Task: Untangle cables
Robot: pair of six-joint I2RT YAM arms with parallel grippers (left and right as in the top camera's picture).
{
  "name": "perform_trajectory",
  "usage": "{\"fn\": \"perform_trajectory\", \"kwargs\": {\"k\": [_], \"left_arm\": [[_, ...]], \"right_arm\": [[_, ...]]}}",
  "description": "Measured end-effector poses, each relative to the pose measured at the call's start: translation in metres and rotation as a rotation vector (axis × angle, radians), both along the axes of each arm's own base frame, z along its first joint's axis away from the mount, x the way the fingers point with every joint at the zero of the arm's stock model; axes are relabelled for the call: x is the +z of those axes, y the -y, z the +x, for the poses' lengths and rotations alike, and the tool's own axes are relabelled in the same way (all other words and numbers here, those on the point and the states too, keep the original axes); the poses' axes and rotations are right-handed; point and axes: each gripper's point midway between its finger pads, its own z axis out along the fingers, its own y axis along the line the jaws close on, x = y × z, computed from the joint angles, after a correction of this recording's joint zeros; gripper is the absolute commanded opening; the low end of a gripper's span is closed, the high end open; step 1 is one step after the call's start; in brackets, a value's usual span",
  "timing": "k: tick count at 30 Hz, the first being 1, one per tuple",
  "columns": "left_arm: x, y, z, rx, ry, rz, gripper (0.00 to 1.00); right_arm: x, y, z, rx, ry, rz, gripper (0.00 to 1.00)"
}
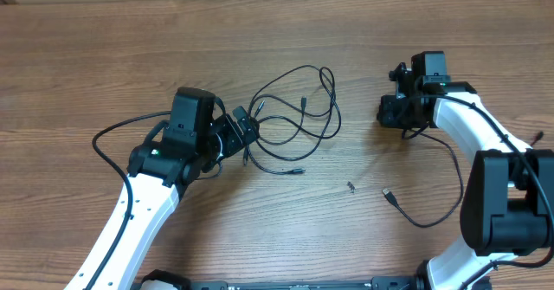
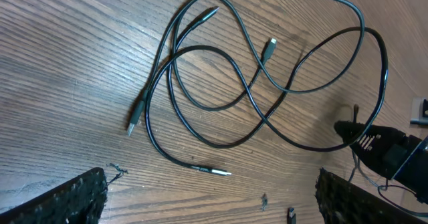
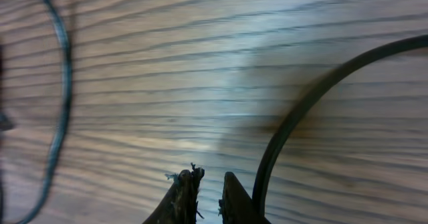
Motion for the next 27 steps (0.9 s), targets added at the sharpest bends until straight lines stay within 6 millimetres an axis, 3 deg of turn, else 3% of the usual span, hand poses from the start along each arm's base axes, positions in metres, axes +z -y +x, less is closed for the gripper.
{"fn": "perform_trajectory", "kwargs": {"k": [3, 9, 11, 14, 21, 23, 27], "left_arm": [[0.0, 0.0, 0.0, 0.0, 0.0, 0.0, 1.0], [0.0, 0.0, 0.0, 0.0, 0.0, 0.0, 0.99], [0.0, 0.0, 0.0, 0.0, 0.0, 0.0, 1.0], [0.0, 0.0, 0.0, 0.0, 0.0, 0.0, 1.0], [0.0, 0.0, 0.0, 0.0, 0.0, 0.0, 1.0], [0.0, 0.0, 0.0, 0.0, 0.0, 0.0, 0.99], [0.0, 0.0, 0.0, 0.0, 0.0, 0.0, 1.0]], "right_arm": [[-0.002, 0.021, 0.002, -0.046, 0.002, -0.06, 0.13], [-0.002, 0.113, -0.001, -0.273, 0.005, -0.113, 0.12], [-0.002, 0.133, -0.005, -0.325, 0.005, -0.119, 0.1], [-0.003, 0.184, -0.018, -0.461, 0.002, -0.128, 0.09], [-0.003, 0.269, -0.062, -0.738, -0.011, -0.113, 0.04], [-0.002, 0.281, -0.07, -0.789, -0.003, -0.089, 0.04], [-0.001, 0.28, -0.069, -0.795, 0.011, -0.043, 0.07]]}}
